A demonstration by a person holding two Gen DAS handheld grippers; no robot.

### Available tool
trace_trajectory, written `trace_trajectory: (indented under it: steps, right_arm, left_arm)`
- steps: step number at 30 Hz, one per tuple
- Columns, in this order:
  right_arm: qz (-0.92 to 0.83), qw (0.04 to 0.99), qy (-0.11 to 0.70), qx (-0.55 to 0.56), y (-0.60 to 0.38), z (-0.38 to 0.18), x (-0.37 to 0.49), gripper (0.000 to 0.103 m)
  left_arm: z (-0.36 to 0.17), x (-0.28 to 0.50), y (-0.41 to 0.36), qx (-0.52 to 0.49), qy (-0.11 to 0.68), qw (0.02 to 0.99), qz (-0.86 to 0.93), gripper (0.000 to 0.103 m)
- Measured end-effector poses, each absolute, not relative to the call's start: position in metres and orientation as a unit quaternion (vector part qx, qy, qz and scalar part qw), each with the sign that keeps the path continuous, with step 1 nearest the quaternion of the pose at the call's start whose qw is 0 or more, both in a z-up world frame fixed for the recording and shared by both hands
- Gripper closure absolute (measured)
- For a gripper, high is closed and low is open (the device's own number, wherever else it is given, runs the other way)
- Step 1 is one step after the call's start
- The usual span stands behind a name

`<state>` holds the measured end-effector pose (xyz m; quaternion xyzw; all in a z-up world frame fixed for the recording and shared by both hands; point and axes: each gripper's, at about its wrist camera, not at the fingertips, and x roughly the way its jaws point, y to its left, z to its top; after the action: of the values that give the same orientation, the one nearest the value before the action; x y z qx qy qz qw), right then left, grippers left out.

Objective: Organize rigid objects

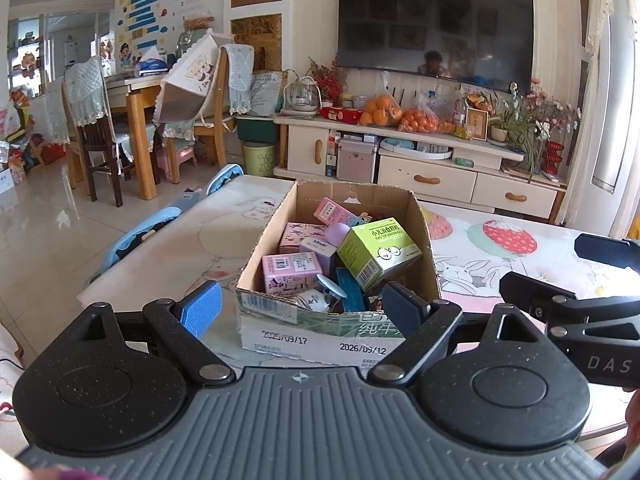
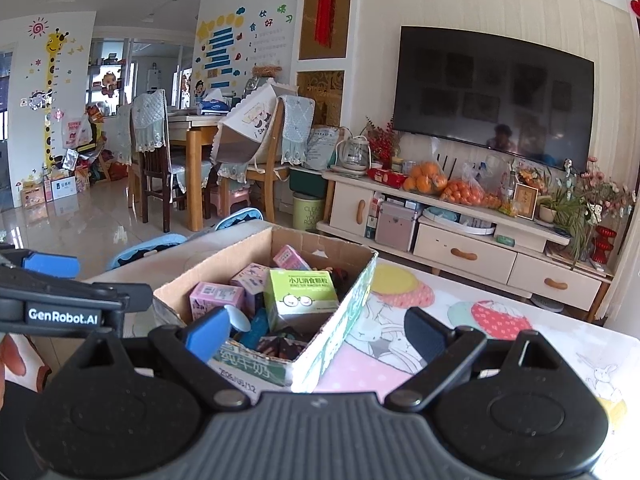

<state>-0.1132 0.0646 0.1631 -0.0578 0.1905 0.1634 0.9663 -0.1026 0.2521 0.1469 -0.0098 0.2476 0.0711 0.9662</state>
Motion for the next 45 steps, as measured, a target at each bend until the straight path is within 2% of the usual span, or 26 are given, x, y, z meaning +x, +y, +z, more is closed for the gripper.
trace_trajectory:
  steps: [45]
  right_arm:
    - [0.162, 0.965, 0.197, -0.061, 0.069, 0.156, -0.115, 0.009]
  left_arm:
    - [0.142, -0.121, 0.235, 0.005, 0.227, 0.971, 0.072, 0.000]
